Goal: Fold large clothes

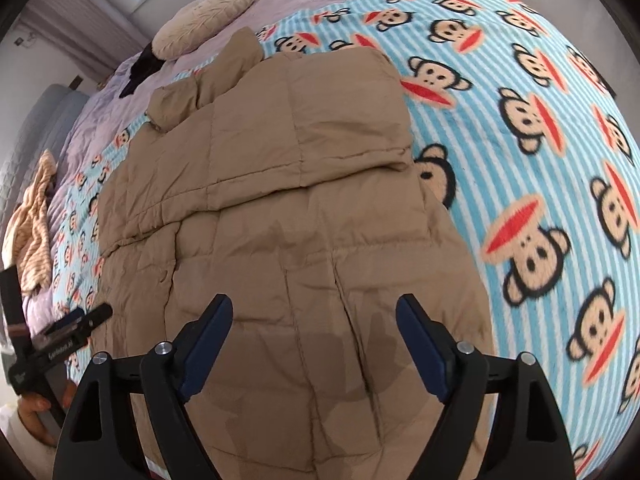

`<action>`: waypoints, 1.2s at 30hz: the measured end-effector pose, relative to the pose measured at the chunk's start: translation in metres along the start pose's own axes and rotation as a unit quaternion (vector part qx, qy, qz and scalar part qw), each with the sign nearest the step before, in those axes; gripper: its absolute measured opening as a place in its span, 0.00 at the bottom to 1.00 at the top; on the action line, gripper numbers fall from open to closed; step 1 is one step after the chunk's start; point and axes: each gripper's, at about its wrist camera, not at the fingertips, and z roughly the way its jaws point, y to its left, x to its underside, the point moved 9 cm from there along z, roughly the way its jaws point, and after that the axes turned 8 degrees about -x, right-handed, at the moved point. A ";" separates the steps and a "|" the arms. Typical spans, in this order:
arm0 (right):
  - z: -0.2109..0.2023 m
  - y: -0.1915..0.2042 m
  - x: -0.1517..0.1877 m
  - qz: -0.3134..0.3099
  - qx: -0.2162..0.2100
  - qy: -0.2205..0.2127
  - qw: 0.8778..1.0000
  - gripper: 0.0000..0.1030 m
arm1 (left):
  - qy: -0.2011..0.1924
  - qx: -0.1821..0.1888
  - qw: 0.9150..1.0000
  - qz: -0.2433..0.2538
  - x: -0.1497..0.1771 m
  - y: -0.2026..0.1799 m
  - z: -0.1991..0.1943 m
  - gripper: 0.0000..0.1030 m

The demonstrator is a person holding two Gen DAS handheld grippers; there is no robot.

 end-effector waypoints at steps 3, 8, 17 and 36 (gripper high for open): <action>-0.003 0.004 0.010 0.010 0.014 -0.005 1.000 0.87 | 0.004 0.000 1.000 0.003 0.011 0.011 -0.006 1.00; -0.016 0.021 0.023 0.027 0.009 -0.031 0.999 1.00 | -0.005 -0.010 1.000 0.010 0.024 0.034 -0.021 1.00; -0.026 0.050 0.059 0.074 -0.025 0.012 0.997 1.00 | 0.007 -0.009 1.000 0.025 0.051 0.067 -0.041 1.00; -0.065 0.056 0.118 0.139 -0.025 0.019 0.990 1.00 | 0.020 -0.005 1.000 -0.002 0.103 0.113 -0.064 1.00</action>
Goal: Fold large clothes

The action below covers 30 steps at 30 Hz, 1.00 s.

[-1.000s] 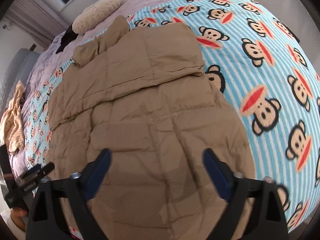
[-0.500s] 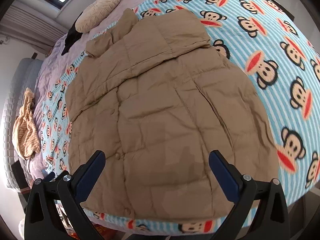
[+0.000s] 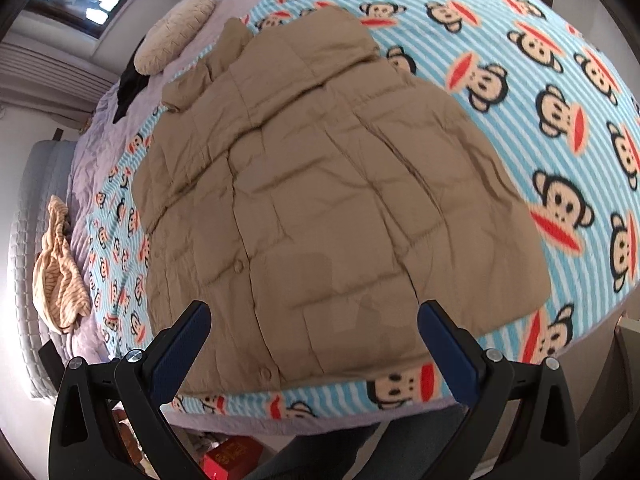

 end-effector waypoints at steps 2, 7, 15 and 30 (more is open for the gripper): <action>0.000 -0.001 0.001 -0.002 -0.001 0.007 1.000 1.00 | 0.006 -0.002 1.000 -0.016 0.008 0.002 0.001 1.00; -0.008 -0.008 -0.002 -0.029 0.000 0.028 0.999 1.00 | 0.029 -0.019 0.999 -0.030 0.028 -0.009 0.003 1.00; -0.030 -0.057 -0.002 0.016 -0.006 0.029 0.999 1.00 | 0.059 -0.012 0.998 -0.036 0.049 -0.038 0.006 1.00; -0.013 -0.127 0.030 0.209 -0.107 0.035 0.971 0.98 | 0.084 0.086 0.983 -0.136 0.091 0.021 0.028 1.00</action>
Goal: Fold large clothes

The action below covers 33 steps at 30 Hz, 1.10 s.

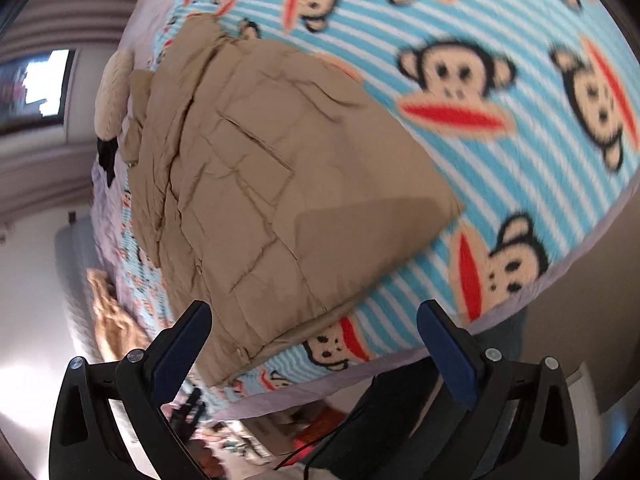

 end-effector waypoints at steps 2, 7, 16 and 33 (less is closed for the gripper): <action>0.002 -0.008 0.002 0.019 -0.012 0.001 1.000 0.97 | 0.011 0.029 0.999 -0.026 0.004 0.005 0.008 1.00; 0.004 -0.018 0.003 0.050 -0.032 -0.006 0.998 0.94 | 0.023 0.090 0.993 -0.072 -0.005 0.006 0.028 1.00; 0.020 -0.012 -0.006 0.060 -0.048 -0.006 0.997 0.92 | 0.049 0.133 0.987 -0.083 -0.033 -0.018 0.060 1.00; 0.076 -0.007 -0.011 0.118 -0.076 -0.036 0.990 0.13 | 0.057 0.188 0.981 0.004 -0.058 -0.028 0.040 0.16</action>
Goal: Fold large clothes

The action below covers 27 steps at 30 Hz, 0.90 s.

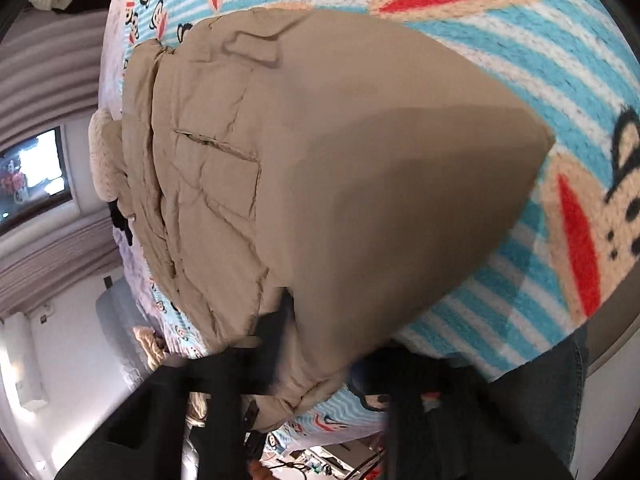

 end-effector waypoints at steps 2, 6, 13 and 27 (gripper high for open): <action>-0.002 0.011 0.003 -0.022 -0.006 -0.009 1.000 0.11 | -0.013 0.008 1.000 0.017 -0.006 -0.007 -0.013 0.16; -0.012 0.037 0.007 -0.064 -0.012 -0.018 0.998 0.09 | -0.043 0.021 0.998 0.044 -0.021 -0.022 -0.041 0.16; -0.026 0.110 0.004 -0.172 -0.022 -0.017 0.985 0.08 | -0.105 0.024 0.991 0.077 -0.066 -0.059 -0.085 0.16; -0.003 0.302 -0.071 -0.336 -0.042 0.028 0.940 0.08 | -0.233 -0.029 0.968 0.090 -0.212 -0.159 -0.144 0.16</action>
